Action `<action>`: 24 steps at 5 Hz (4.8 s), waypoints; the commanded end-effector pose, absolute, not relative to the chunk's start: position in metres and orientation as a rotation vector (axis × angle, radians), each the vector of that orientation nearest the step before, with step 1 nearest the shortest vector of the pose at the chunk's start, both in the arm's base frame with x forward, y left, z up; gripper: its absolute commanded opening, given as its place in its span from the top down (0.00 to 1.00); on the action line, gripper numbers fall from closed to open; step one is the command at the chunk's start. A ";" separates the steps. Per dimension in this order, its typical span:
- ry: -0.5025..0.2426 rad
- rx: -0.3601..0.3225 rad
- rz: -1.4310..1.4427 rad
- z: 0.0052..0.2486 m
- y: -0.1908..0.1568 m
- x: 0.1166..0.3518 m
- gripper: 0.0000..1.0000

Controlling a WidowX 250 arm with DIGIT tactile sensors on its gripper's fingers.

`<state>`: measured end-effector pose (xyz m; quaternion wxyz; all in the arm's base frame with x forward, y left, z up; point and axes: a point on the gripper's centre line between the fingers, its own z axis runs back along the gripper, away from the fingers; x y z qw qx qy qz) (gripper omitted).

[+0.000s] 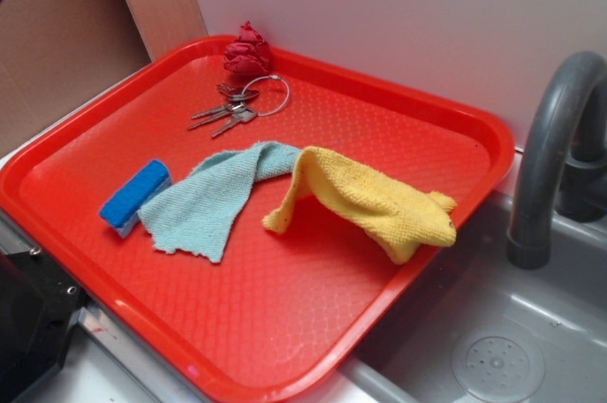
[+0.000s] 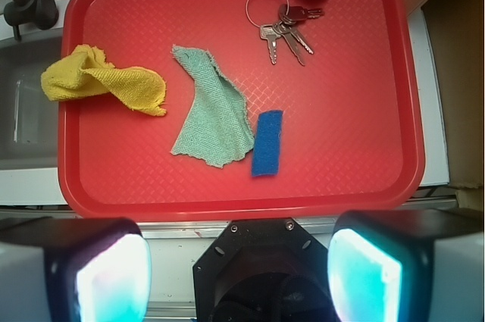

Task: Grab the red paper.

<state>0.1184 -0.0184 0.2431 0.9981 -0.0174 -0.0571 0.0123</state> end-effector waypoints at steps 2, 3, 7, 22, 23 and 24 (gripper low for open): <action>-0.260 -0.085 0.107 0.233 -0.006 0.122 0.00; -0.396 -0.087 0.167 0.225 0.004 0.124 0.00; -0.485 0.077 0.313 0.144 0.063 0.207 0.00; -0.181 0.200 0.287 0.134 0.023 0.223 1.00; -0.209 0.178 0.175 0.159 0.007 0.184 1.00; -0.320 0.052 0.140 0.169 0.019 0.176 1.00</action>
